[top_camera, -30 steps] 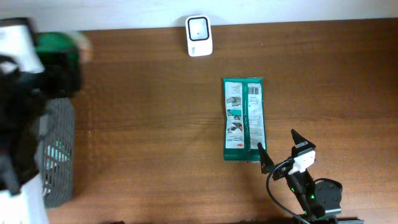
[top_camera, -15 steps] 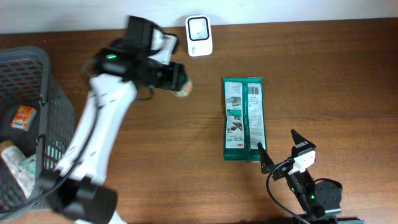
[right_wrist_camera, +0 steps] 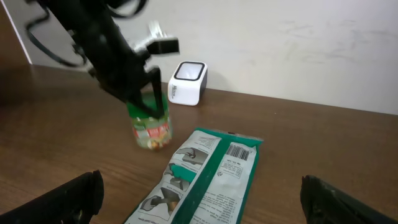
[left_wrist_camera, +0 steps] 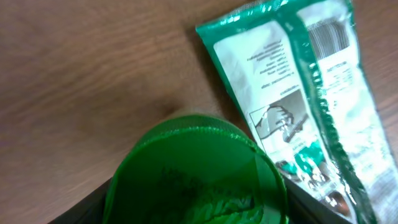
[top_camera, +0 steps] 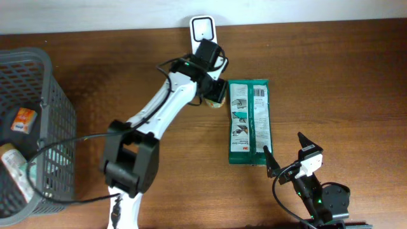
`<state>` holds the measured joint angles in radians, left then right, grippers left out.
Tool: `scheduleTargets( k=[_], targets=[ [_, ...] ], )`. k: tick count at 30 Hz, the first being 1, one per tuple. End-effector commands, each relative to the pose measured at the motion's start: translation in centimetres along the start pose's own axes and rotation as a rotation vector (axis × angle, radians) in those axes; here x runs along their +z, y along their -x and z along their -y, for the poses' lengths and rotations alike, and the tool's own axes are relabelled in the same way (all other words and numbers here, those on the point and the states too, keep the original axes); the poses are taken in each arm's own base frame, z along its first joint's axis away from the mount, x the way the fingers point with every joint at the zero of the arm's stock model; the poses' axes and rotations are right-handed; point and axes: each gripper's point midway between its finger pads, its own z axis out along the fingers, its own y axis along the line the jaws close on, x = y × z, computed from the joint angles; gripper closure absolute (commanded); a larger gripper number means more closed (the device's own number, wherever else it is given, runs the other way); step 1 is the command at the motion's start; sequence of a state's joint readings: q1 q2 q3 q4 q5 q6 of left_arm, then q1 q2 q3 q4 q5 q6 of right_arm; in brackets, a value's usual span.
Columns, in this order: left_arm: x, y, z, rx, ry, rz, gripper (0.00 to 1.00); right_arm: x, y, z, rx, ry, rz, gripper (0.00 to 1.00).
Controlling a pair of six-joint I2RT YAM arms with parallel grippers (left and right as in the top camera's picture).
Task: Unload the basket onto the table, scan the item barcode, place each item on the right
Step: 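Carry the green-lidded jar out and set it beside the packet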
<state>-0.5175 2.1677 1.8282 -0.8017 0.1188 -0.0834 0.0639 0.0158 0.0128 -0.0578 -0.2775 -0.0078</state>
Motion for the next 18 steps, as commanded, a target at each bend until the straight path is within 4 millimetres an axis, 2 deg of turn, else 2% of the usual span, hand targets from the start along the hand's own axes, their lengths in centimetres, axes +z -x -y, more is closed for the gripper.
scheduleTargets(
  k=[1,3,5,6,9,10,12,15,16,18],
  targets=[
    [1.9,-0.2,0.1,-0.028,0.009,-0.009,0.53,-0.1,-0.2,0.1,-0.001,-0.006,-0.006,0.02],
    [2.4,-0.3,0.0,-0.029,0.010,-0.013,0.48,-0.1,-0.2,0.1,-0.001,-0.006,-0.006,0.02],
    [2.5,-0.2,0.0,-0.028,0.009,-0.010,0.32,-0.1,-0.2,0.1,-0.001,-0.006,-0.006,0.02],
    [2.5,-0.1,0.0,-0.028,0.008,-0.007,0.27,-0.1,-0.2,0.1,-0.001,-0.006,-0.006,0.02],
    [2.0,0.5,0.1,-0.026,0.007,0.011,0.21,-0.1,-0.2,0.1,-0.001,-0.006,-0.006,0.02],
    [1.3,1.0,0.0,-0.027,0.007,0.026,0.20,-0.1,-0.2,0.1,-0.001,-0.006,-0.006,0.02],
    [-1.3,2.7,-0.1,-0.030,0.007,0.073,0.19,-0.1,-0.2,0.1,-0.001,-0.006,-0.006,0.02],
    [-6.7,5.4,-0.6,-0.034,0.024,0.163,0.18,-0.1,-0.2,0.1,-0.001,-0.006,-0.006,0.02],
    [-9.2,6.2,-1.3,-0.042,0.051,0.199,0.18,-0.1,-0.2,0.1,-0.001,-0.006,-0.006,0.02],
    [-15.6,7.4,-3.3,-0.073,0.126,0.286,0.18,-0.1,-0.2,0.1,-0.001,-0.006,-0.006,0.02]
  ],
)
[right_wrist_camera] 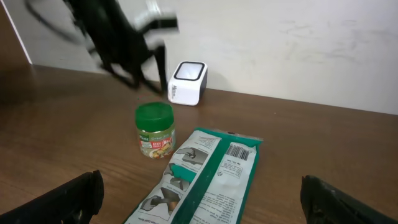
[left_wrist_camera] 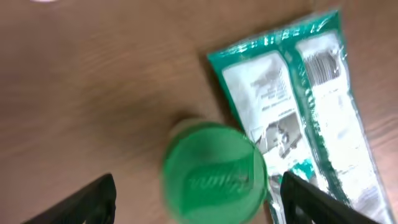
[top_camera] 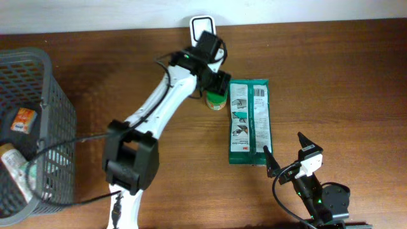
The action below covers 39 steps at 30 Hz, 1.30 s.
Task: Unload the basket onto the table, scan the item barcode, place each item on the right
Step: 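Carry the green-lidded jar out and set it beside the packet, then reach the left gripper into the basket and grasp the mint-green pouch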
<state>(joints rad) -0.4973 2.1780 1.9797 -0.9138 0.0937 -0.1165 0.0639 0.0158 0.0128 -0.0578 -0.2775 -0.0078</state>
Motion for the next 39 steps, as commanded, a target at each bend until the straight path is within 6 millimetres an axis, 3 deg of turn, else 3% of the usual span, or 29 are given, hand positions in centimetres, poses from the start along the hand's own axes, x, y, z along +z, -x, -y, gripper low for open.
scheduleTargets(
  k=[1,5,8,11,15,20,27,35,39],
  targets=[
    [-15.3,5.6,-3.9,-0.049,0.132,0.292,0.19,-0.1,-0.2,0.1,-0.001,-0.006,-0.006,0.01],
    [-25.2,3.9,-10.4,-0.164,0.313,0.401,0.20,-0.1,-0.2,0.1,-0.001,-0.006,-0.006,0.02],
    [-31.1,0.0,-15.8,-0.333,0.436,0.427,0.23,-0.1,-0.2,0.1,-0.001,-0.006,-0.006,0.02],
    [-34.9,-5.2,-21.1,-0.563,0.528,0.408,0.25,-0.1,-0.2,0.1,-0.001,-0.006,-0.006,0.02],
    [-36.8,-11.0,-26.9,-0.834,0.629,0.360,0.27,-0.1,-0.2,0.1,-0.001,-0.006,-0.006,0.02],
    [-36.4,-17.1,-31.9,-1.113,0.706,0.305,0.26,-0.1,-0.2,0.1,-0.001,-0.006,-0.006,0.02],
    [-31.1,-25.7,-36.0,-1.313,0.718,0.132,0.25,-0.1,-0.2,0.1,-0.001,-0.006,-0.006,0.02],
    [-25.2,-34.5,-38.1,-1.465,0.705,0.024,0.24,-0.1,-0.2,0.1,-0.001,-0.006,-0.006,0.02],
    [-22.8,-36.9,-38.3,-1.482,0.704,0.003,0.19,-0.1,-0.2,0.1,-0.001,-0.006,-0.006,0.01]
  ],
)
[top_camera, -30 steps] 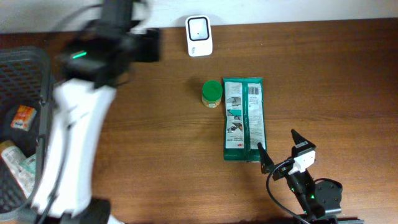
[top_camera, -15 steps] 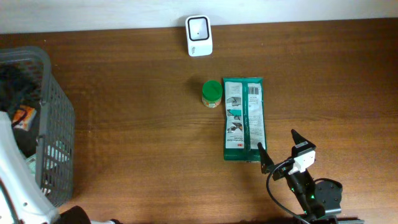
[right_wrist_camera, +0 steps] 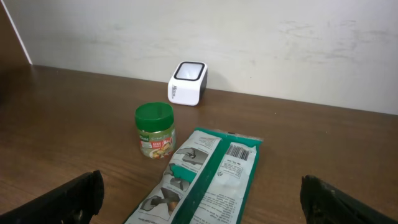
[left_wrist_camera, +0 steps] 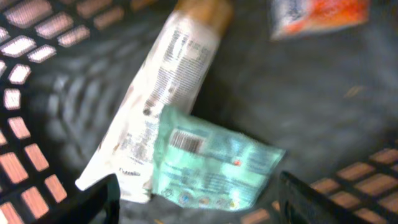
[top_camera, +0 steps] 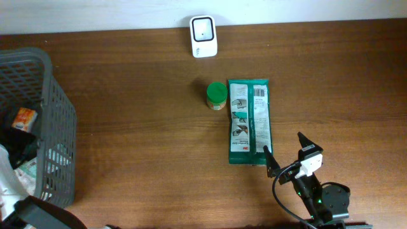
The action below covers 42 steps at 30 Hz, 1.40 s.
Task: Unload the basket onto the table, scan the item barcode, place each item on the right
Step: 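Reach the left gripper into the basket and grasp the mint-green pouch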
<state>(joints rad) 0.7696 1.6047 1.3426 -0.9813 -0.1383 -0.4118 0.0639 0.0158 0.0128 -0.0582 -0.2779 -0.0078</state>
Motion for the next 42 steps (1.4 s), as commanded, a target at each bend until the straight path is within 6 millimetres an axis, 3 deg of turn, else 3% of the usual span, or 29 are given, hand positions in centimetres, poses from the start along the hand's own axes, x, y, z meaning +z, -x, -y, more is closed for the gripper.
scheduleTargets(
  k=[1,5,9,19,23,28,32,36,39,42],
  targets=[
    [2.8,-2.0,-1.1,0.006,0.011,-0.046,0.18,-0.1,-0.1,0.1,-0.001,-0.006,-0.006,0.01],
    [4.7,-3.0,-0.8,0.055,-0.020,-0.048,0.18,-0.1,-0.1,0.1,-0.001,-0.006,-0.006,0.02],
    [5.7,-3.5,-0.9,0.054,-0.024,-0.039,0.11,-0.1,-0.1,0.1,-0.001,-0.006,-0.006,0.02],
    [8.6,-4.8,-0.9,0.056,-0.022,-0.056,0.16,-0.1,-0.1,0.1,-0.001,-0.006,-0.006,0.02],
    [9.1,-5.0,-0.8,0.056,-0.026,-0.067,0.43,-0.1,-0.1,0.1,-0.001,-0.006,-0.006,0.02],
    [8.5,-4.4,0.3,0.054,-0.078,-0.061,0.63,-0.1,-0.1,0.1,-0.001,-0.006,-0.006,0.02],
    [6.5,-3.1,1.2,0.051,-0.129,-0.039,0.99,-0.1,-0.1,0.1,-0.001,-0.006,-0.006,0.02],
    [2.3,-0.6,1.8,0.045,-0.163,0.038,1.00,-0.1,-0.1,0.1,-0.001,-0.006,-0.006,0.02],
    [-2.4,1.7,2.7,0.042,-0.235,0.134,1.00,-0.1,-0.1,0.1,-0.001,-0.006,-0.006,0.02],
    [-8.6,3.8,4.1,0.048,-0.365,0.271,1.00,-0.1,-0.1,0.1,-0.001,-0.006,-0.006,0.02]
  ],
)
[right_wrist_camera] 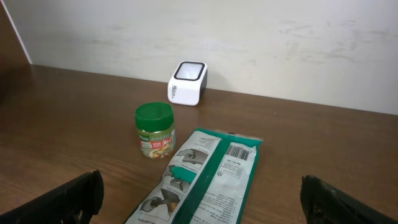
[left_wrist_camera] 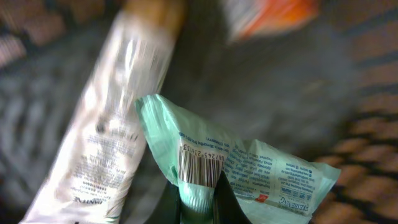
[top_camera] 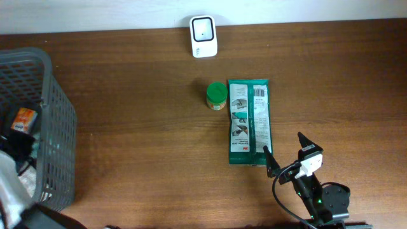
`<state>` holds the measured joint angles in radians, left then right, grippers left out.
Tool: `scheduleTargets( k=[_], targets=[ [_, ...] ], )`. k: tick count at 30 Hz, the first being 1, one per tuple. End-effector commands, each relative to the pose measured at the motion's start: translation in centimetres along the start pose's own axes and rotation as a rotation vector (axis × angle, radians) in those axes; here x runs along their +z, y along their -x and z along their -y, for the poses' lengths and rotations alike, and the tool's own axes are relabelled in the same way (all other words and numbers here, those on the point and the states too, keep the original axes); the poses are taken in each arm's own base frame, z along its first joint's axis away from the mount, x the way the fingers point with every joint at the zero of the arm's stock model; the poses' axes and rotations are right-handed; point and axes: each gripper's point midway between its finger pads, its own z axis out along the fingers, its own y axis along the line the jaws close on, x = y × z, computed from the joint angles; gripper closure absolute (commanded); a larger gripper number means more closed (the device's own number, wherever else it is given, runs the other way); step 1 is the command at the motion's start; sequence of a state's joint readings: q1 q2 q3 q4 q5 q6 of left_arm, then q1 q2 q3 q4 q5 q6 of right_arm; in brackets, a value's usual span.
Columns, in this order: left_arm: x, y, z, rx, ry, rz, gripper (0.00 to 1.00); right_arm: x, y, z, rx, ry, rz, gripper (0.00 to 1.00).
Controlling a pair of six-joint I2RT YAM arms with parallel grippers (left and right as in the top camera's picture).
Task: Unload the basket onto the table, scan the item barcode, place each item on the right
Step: 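Reach the left gripper into the basket and grasp the mint-green pouch, then place the mint-green pouch on the table left of the jar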
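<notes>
Inside the grey basket (top_camera: pixel 58 127), my left gripper (left_wrist_camera: pixel 200 202) is shut on the edge of a mint-green packet (left_wrist_camera: pixel 261 171), just below its barcode (left_wrist_camera: pixel 200 167). The packet is bent up between the fingers. The white scanner (top_camera: pixel 203 28) stands at the table's far edge. A green-lidded jar (top_camera: pixel 217 95) and a long green package (top_camera: pixel 249 121) lie in the middle of the table. My right gripper (right_wrist_camera: pixel 199 190) rests open near the front edge, just short of the green package (right_wrist_camera: pixel 205 180), holding nothing.
In the basket a long white packet (left_wrist_camera: pixel 106 143) lies left of the mint one, and an orange packet (left_wrist_camera: pixel 267 15) lies beyond it. The basket's mesh wall (left_wrist_camera: pixel 373 124) rises on the right. A pale wall (right_wrist_camera: pixel 249 37) stands behind the scanner (right_wrist_camera: pixel 186 83).
My left gripper was open above the packets in the basket. Now it is lower and shut on the mint-green packet by its barcode, and the packet's edge is pulled up. The right arm is unmoved.
My left gripper first held the green-lidded jar beside the green package near the scanner. Then it was open, with the jar standing on the table. Later it hung open over the basket's packets, and now it grips the mint-green one.
</notes>
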<state>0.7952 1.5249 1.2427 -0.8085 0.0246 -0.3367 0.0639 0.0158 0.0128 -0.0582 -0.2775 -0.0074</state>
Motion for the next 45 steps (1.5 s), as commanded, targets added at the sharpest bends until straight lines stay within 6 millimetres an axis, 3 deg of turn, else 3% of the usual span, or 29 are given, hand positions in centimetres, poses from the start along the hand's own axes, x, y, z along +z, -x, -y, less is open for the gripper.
scheduleTargets(
  k=[1,4,6,8,11,13,19,22,25,29,34,41,45],
  targets=[
    [-9.7,4.7,4.0,0.026,-0.212,0.244,1.00,-0.1,-0.1,0.1,-0.002,-0.006,-0.006,0.02],
    [-16.5,5.9,5.9,0.058,-0.332,0.388,1.00,-0.1,-0.1,0.1,-0.002,-0.006,-0.006,0.01],
    [-20.6,5.6,7.0,0.086,-0.416,0.466,1.00,-0.1,-0.1,0.1,-0.002,-0.006,-0.006,0.02],
    [-23.5,4.9,8.0,0.111,-0.485,0.522,1.00,-0.1,-0.1,0.1,-0.002,-0.006,-0.006,0.02],
    [-26.3,2.9,10.0,0.178,-0.587,0.539,1.00,-0.1,-0.1,0.1,-0.002,-0.006,-0.006,0.02],
    [-26.3,1.0,11.6,0.224,-0.628,0.490,1.00,-0.1,-0.1,0.1,-0.002,-0.006,-0.006,0.02],
    [-23.2,-5.8,18.1,0.413,-0.738,0.243,1.00,-0.1,-0.1,0.1,-0.002,-0.006,-0.006,0.02],
    [-19.2,-11.0,21.7,0.533,-0.736,0.062,1.00,-0.1,-0.1,0.1,-0.002,-0.006,-0.006,0.02],
    [-14.5,-16.4,24.2,0.647,-0.673,-0.098,1.00,-0.1,-0.1,0.1,-0.002,-0.006,-0.006,0.02],
    [-10.1,-23.0,26.9,0.775,-0.636,-0.261,1.00,-0.1,-0.1,0.1,-0.002,-0.006,-0.006,0.02],
    [-6.8,-29.1,29.1,0.888,-0.619,-0.358,1.00,-0.1,-0.1,0.1,-0.002,-0.006,-0.006,0.02],
    [-4.0,-33.7,29.4,0.977,-0.558,-0.414,1.00,-0.1,-0.1,0.1,-0.002,-0.006,-0.006,0.02],
    [-3.5,-36.2,29.9,1.019,-0.566,-0.432,1.00,-0.1,-0.1,0.1,-0.002,-0.006,-0.006,0.01]
  ],
)
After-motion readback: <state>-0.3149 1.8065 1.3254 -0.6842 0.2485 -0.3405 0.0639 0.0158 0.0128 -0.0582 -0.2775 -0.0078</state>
